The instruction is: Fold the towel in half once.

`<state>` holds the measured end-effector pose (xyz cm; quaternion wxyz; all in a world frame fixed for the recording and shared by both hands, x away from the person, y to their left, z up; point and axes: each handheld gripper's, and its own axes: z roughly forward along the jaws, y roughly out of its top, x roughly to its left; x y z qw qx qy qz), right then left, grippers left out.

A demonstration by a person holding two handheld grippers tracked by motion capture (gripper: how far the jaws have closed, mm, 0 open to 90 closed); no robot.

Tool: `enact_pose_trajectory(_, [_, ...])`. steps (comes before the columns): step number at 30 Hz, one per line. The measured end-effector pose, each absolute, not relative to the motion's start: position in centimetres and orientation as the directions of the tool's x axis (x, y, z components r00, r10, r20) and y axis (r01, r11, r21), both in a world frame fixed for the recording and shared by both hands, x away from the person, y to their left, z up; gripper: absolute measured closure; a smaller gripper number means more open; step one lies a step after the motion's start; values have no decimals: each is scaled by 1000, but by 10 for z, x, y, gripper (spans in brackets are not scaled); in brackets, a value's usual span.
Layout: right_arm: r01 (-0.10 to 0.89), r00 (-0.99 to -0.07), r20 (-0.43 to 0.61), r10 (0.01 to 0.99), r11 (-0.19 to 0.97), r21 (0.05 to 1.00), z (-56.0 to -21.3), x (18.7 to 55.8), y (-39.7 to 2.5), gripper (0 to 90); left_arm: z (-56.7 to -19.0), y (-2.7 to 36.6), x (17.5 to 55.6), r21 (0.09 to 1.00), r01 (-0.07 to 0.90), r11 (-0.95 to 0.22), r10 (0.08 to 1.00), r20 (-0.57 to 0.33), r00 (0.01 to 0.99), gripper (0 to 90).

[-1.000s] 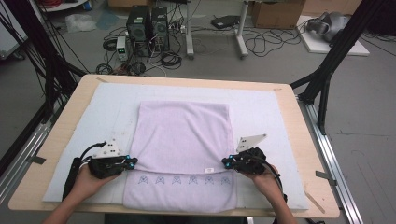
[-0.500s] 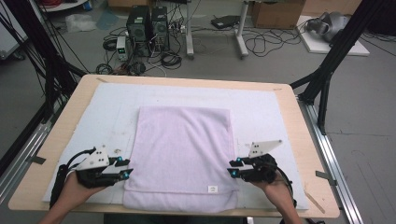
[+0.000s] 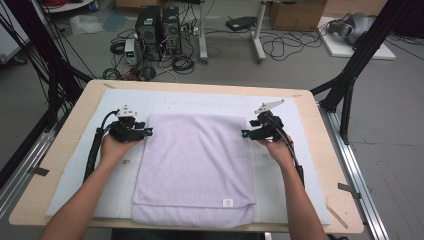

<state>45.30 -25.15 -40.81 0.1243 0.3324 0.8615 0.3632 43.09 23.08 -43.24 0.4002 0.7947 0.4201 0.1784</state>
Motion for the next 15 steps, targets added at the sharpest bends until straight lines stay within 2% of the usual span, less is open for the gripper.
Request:
enact_pose_trajectory(4, [489,-720,27,693,480,728,-420,465,-255,386,-438,222,453,773,560,-297,839,-69,540,421])
enact_pose_trajectory(8, [520,-711,42,702,484,704,-440,475,-248,405,-447,217,463,770,581,-264,869,-71,490,515])
enact_pose_trajectory(9, [520,-701,56,711,455,723,-445,477,-246,478,-448,216,464,775,577,-258,852,-99,514,735])
enact_pose_trajectory(10, [529,-697,79,713,436,728,-446,478,-247,554,-446,214,464,773,575,-269,850,-90,519,783])
enact_pose_trajectory(12, [537,-714,120,689,430,725,-445,480,-248,808,-445,211,465,770,569,-289,850,-67,522,850])
enact_pose_trajectory(15, [490,-744,43,667,500,714,-438,478,-238,845,-433,208,468,776,544,-319,853,-15,521,861])
